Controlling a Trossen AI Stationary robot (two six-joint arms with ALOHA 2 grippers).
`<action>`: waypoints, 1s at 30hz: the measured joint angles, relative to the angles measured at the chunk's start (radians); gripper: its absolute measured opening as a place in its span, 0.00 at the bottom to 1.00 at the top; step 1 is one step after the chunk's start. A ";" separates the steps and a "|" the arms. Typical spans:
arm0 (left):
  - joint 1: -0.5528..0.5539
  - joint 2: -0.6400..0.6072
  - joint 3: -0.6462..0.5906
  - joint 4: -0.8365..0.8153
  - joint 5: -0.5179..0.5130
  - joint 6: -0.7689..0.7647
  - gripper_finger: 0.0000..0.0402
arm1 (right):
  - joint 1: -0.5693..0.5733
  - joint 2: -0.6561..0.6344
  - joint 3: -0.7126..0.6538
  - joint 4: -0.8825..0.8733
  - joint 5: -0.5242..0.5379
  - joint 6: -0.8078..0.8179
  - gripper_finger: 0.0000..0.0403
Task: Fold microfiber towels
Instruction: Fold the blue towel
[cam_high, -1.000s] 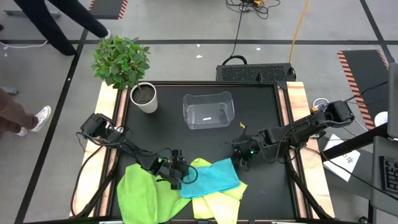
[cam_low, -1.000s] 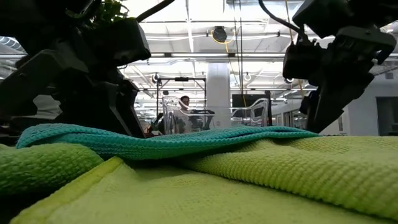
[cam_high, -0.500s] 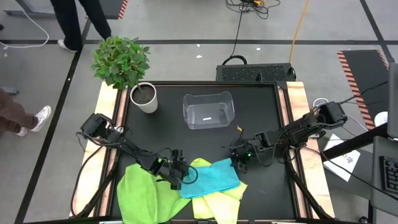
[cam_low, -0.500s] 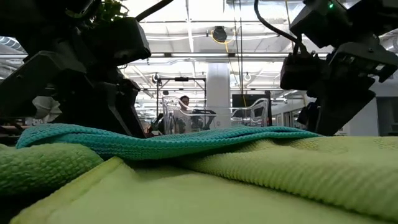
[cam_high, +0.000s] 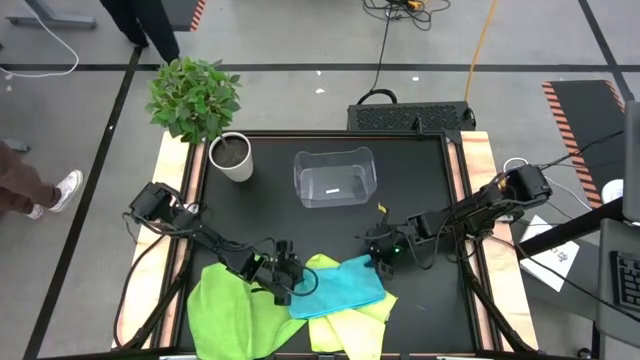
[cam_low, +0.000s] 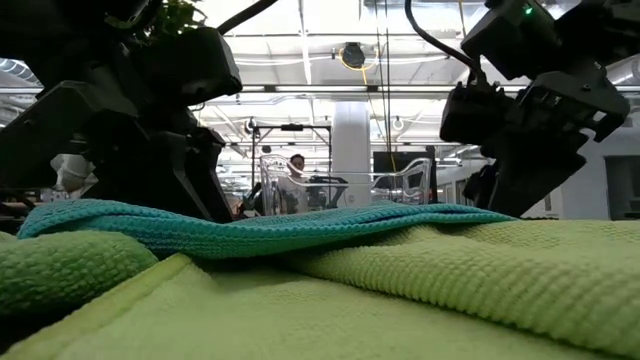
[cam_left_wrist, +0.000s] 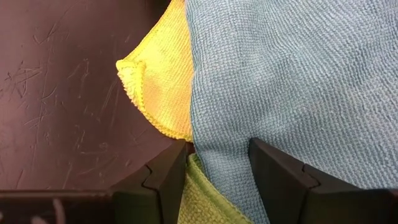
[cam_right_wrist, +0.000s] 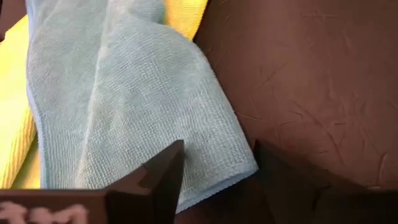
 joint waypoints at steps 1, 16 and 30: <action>0.000 0.000 0.000 0.000 0.000 0.000 0.45 | 0.000 0.003 0.000 0.001 -0.007 0.006 0.42; 0.001 0.000 0.000 -0.002 0.000 -0.001 0.45 | -0.006 -0.057 0.067 -0.057 -0.113 0.025 0.01; 0.001 0.000 0.000 0.000 -0.011 0.010 0.45 | -0.022 -0.133 0.115 -0.151 -0.101 0.016 0.00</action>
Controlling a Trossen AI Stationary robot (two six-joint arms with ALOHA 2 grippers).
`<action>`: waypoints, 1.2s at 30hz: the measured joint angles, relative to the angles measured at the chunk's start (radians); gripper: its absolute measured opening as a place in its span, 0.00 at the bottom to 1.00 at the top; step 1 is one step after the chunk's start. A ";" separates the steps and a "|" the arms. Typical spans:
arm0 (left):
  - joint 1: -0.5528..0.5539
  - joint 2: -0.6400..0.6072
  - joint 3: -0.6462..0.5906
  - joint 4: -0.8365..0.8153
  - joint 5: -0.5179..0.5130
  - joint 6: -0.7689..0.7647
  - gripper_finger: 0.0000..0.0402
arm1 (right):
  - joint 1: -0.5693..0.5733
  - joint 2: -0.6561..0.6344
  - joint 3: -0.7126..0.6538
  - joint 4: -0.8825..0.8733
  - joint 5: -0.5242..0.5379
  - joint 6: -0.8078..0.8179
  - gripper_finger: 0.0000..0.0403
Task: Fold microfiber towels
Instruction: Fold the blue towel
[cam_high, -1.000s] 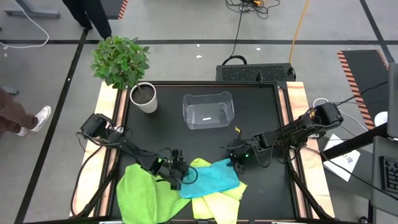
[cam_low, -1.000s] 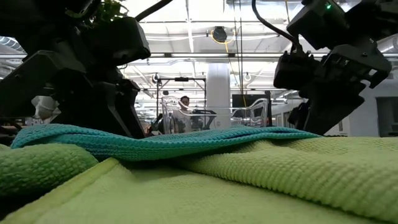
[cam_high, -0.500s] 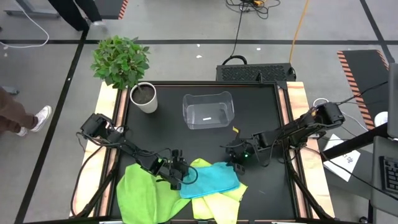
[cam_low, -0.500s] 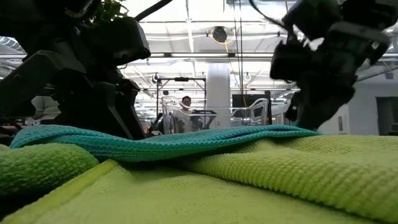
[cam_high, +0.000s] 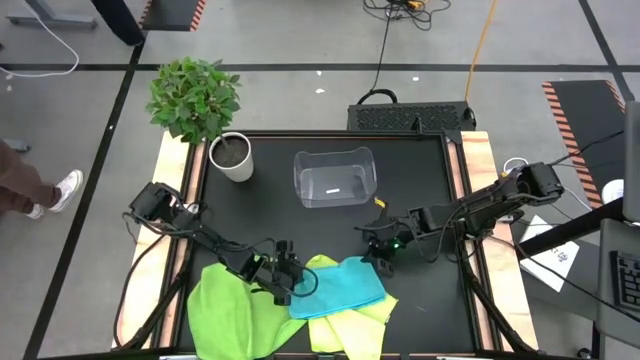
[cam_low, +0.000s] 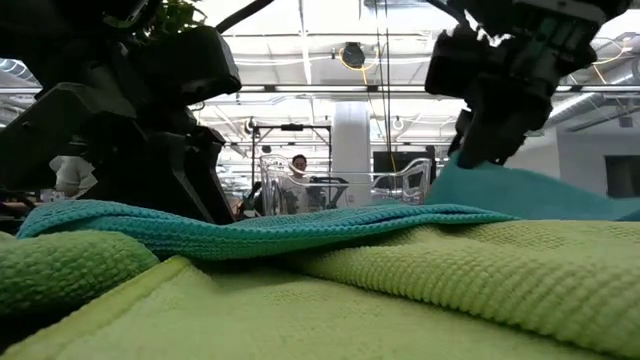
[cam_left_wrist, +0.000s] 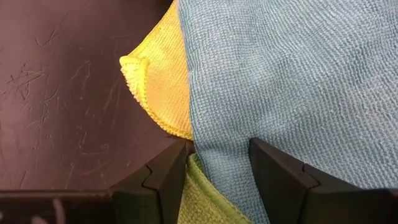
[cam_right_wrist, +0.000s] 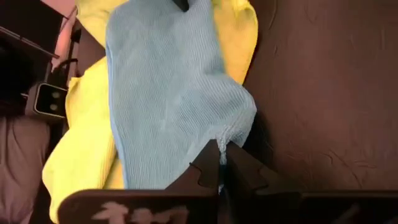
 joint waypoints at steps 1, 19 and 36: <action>0.000 0.000 0.000 -0.001 0.000 0.000 0.45 | 0.000 -0.002 0.000 -0.004 0.000 0.001 0.00; -0.025 -0.001 -0.001 -0.017 -0.186 0.124 0.45 | -0.012 -0.002 0.000 -0.028 -0.003 -0.001 0.00; -0.054 -0.081 0.138 0.054 -0.141 0.260 0.45 | -0.024 -0.002 -0.001 -0.009 0.001 -0.049 0.00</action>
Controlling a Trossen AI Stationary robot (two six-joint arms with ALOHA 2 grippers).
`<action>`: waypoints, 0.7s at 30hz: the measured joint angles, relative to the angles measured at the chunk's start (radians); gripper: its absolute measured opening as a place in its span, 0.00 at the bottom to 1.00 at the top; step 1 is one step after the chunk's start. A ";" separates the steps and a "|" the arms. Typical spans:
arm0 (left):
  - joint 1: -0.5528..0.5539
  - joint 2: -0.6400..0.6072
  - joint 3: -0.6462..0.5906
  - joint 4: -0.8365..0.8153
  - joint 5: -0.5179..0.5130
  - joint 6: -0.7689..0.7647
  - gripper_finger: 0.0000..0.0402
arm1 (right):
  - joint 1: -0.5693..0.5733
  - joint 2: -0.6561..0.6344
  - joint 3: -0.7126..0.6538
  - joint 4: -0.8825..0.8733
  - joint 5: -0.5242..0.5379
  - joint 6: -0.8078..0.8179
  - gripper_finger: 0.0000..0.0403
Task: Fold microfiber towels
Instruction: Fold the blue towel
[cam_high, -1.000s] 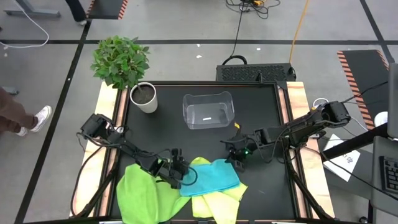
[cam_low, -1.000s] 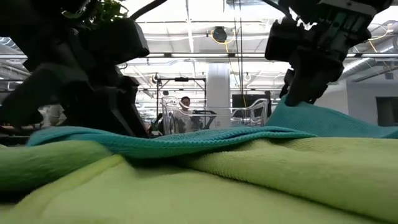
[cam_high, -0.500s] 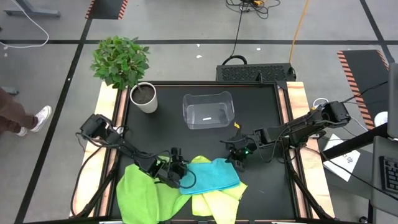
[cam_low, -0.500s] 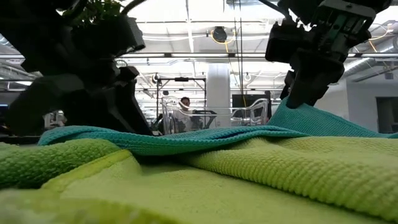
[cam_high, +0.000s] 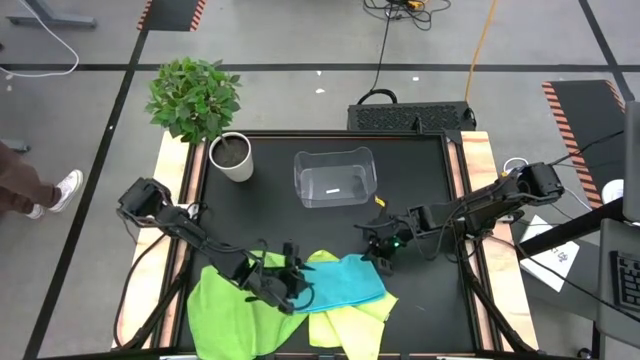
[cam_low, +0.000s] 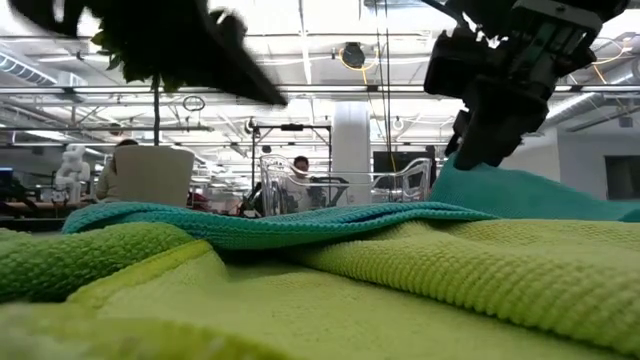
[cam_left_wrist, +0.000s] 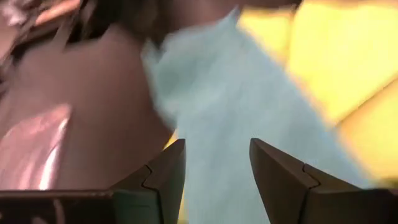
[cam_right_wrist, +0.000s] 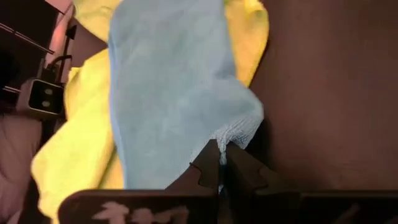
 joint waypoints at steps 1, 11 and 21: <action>0.004 0.016 0.024 0.019 0.015 0.010 0.45 | -0.007 0.000 0.000 -0.002 0.000 -0.002 0.00; 0.042 0.276 0.341 -0.048 0.037 0.119 0.45 | -0.053 0.000 0.000 0.005 0.000 -0.035 0.00; 0.052 0.513 0.653 -0.175 -0.042 0.115 0.45 | -0.055 0.000 -0.001 -0.014 -0.004 -0.042 0.00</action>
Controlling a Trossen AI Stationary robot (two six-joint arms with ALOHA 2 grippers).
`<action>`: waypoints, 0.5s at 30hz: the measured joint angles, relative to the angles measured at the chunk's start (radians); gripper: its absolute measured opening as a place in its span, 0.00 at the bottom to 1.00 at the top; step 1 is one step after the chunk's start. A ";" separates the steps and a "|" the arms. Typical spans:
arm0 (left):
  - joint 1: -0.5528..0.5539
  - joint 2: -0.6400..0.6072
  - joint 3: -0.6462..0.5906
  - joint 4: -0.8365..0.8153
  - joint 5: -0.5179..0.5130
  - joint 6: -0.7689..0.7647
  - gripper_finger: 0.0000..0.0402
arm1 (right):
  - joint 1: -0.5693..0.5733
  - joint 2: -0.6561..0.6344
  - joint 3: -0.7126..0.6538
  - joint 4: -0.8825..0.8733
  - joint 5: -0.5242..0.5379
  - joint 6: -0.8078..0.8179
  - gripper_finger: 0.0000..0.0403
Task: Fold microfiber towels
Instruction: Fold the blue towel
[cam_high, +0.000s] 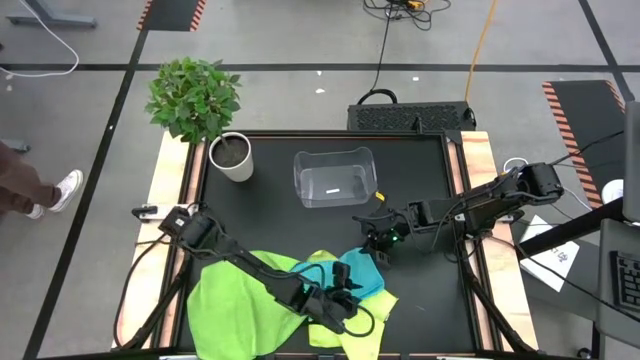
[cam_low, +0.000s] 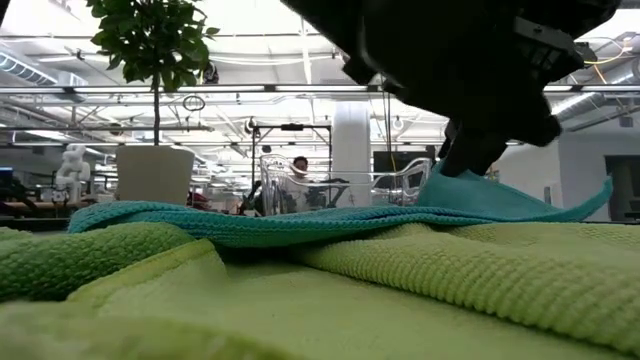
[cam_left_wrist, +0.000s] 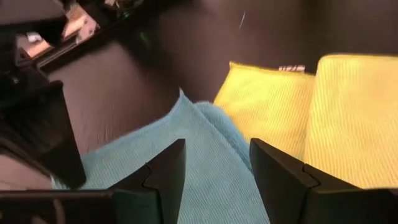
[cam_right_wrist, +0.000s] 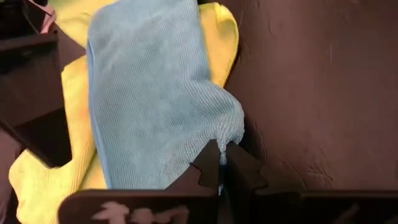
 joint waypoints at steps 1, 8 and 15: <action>-0.002 0.009 0.021 -0.023 0.000 -0.001 0.45 | 0.000 0.000 0.000 0.002 0.000 0.000 0.00; -0.008 0.063 0.077 -0.076 0.029 -0.072 0.45 | -0.012 0.000 0.001 -0.012 0.002 -0.007 0.00; 0.004 0.126 0.079 -0.049 0.017 -0.091 0.45 | -0.017 0.000 0.001 0.002 0.003 -0.013 0.00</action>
